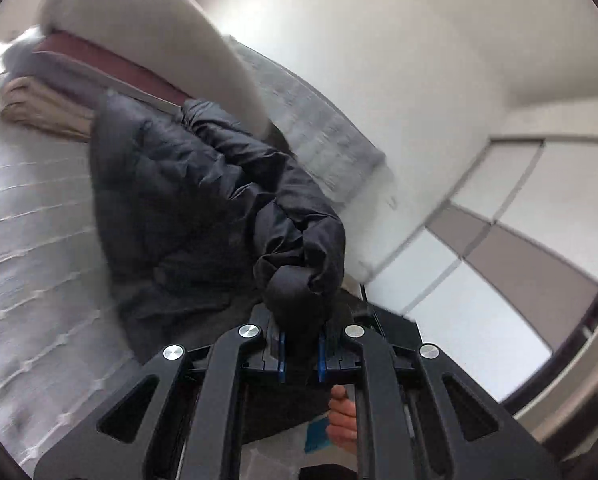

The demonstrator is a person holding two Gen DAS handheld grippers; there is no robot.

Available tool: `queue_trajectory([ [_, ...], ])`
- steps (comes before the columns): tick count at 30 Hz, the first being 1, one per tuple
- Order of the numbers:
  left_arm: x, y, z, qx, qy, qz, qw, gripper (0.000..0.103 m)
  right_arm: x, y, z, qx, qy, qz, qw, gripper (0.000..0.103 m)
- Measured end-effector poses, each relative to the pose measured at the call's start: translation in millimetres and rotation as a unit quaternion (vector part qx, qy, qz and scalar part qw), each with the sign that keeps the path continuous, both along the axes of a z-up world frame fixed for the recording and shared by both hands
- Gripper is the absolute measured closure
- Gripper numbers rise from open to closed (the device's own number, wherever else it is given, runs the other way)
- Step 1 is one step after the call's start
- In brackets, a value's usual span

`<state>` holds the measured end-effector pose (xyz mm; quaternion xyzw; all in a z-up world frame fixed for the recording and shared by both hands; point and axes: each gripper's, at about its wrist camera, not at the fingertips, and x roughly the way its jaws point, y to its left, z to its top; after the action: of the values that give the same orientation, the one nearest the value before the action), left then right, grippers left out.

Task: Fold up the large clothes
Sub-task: 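Lift the held side with the left gripper, fold it over the jacket, release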

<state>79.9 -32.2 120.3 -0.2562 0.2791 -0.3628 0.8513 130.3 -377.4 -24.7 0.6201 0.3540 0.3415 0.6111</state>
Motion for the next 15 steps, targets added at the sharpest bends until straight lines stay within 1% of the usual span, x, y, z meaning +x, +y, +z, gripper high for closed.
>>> queue_trajectory([
  [1,4,-20,0,0.008,-0.001,-0.019,0.9998,0.094,-8,-16,-3,0.007,0.001,-0.013,1.0,0.017],
  [2,7,-40,-3,0.017,-0.001,-0.039,0.9991,0.094,-12,-20,-4,0.013,0.001,-0.023,1.0,0.017],
  [5,13,-98,-16,0.04,0.007,-0.099,0.9943,0.094,-30,-53,-10,0.019,0.001,-0.054,0.998,0.016],
  [7,18,-136,-31,0.053,0.018,-0.137,0.989,0.094,-47,-81,-15,0.028,0.003,-0.08,0.996,0.016],
  [9,22,-175,-50,0.07,0.031,-0.174,0.9818,0.094,-61,-103,-22,0.033,0.005,-0.103,0.994,0.014],
  [12,30,-217,-81,0.095,0.053,-0.207,0.9723,0.094,-78,-137,-32,0.039,0.014,-0.126,0.991,0.013],
  [13,33,-233,-96,0.102,0.067,-0.218,0.9683,0.094,-84,-145,-38,0.041,0.019,-0.132,0.99,0.013],
  [15,34,-253,-115,0.113,0.077,-0.233,0.9628,0.094,-98,-162,-49,0.047,0.026,-0.145,0.988,0.013],
])
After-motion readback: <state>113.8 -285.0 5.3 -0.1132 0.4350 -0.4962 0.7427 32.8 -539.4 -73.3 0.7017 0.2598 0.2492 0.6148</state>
